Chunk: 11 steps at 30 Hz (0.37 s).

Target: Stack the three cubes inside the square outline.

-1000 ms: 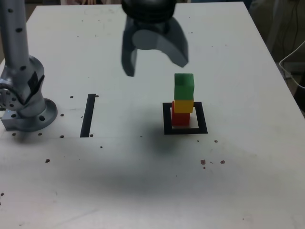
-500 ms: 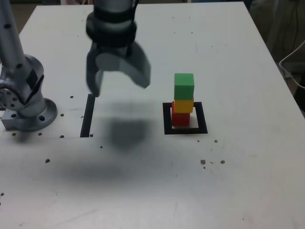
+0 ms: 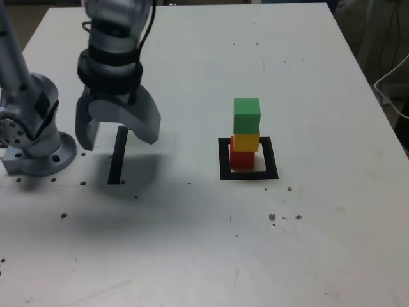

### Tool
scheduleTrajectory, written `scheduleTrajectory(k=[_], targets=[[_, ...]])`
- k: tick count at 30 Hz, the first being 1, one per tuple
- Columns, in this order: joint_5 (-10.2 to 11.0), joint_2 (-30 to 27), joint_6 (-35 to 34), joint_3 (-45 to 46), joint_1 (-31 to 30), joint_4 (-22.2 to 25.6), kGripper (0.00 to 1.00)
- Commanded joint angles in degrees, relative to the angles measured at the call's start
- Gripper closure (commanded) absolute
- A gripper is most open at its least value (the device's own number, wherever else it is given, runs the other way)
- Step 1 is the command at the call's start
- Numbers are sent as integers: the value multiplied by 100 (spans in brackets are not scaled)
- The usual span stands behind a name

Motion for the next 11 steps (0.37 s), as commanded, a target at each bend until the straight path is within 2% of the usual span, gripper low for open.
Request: scheduleTrajectory(k=[1, 11], targets=[[5, -86, 2, 96, 9, -20, 1], [149, -311, -25, 566, 9, -560, 1]])
